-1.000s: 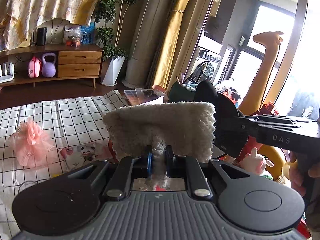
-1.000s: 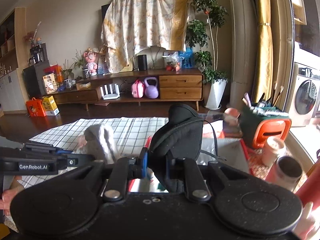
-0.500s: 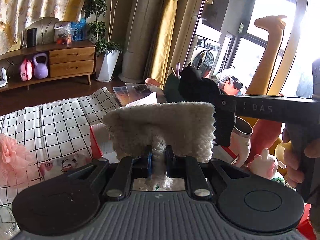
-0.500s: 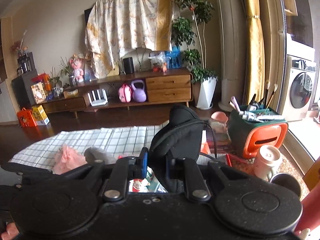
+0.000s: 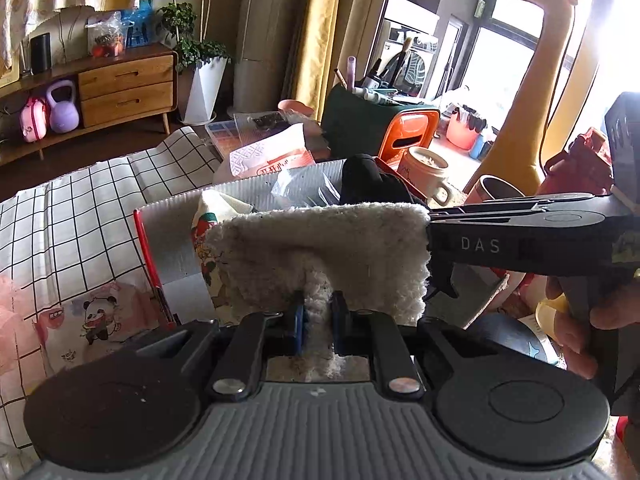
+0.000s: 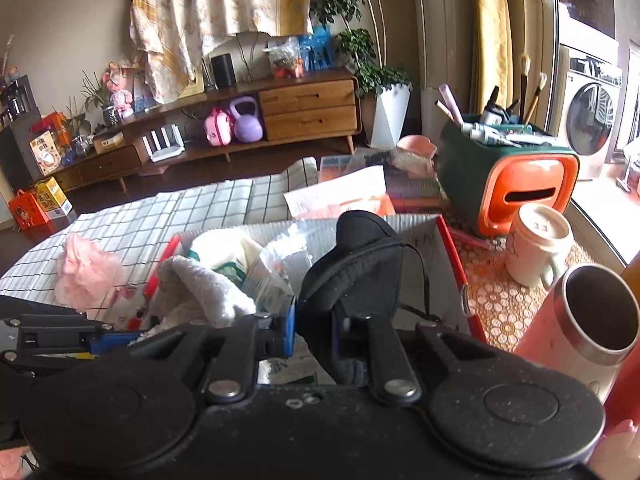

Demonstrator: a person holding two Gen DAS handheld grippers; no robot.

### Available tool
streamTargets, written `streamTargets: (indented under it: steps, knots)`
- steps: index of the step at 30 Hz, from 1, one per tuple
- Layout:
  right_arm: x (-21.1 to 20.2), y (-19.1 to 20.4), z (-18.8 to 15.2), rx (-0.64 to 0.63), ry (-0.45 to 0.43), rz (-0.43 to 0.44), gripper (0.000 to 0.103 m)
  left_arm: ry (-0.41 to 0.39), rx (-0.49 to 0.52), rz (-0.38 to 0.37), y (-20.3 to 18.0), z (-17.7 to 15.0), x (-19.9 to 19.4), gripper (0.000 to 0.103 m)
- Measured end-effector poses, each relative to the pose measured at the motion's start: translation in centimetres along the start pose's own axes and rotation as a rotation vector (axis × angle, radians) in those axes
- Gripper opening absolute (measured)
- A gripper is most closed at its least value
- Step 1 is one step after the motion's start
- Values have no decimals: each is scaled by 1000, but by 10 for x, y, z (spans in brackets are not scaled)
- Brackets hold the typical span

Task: Organize soft objects
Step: 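Lift the towel and black cloth and carry them over the red box, then lower the towel and black cloth into the red box and open both grippers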

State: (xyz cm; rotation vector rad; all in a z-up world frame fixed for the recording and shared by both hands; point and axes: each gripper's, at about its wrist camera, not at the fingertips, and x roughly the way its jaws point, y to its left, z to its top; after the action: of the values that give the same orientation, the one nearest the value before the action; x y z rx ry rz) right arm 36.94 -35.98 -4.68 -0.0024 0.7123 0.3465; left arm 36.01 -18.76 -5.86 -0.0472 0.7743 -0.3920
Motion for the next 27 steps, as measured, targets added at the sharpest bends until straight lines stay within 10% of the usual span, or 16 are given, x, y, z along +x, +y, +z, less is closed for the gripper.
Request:
streamTargets:
  steps: [27]
  knots:
    - [59,-21,-29,147,167,-60,25,193,14,22,6,-11,61,13]
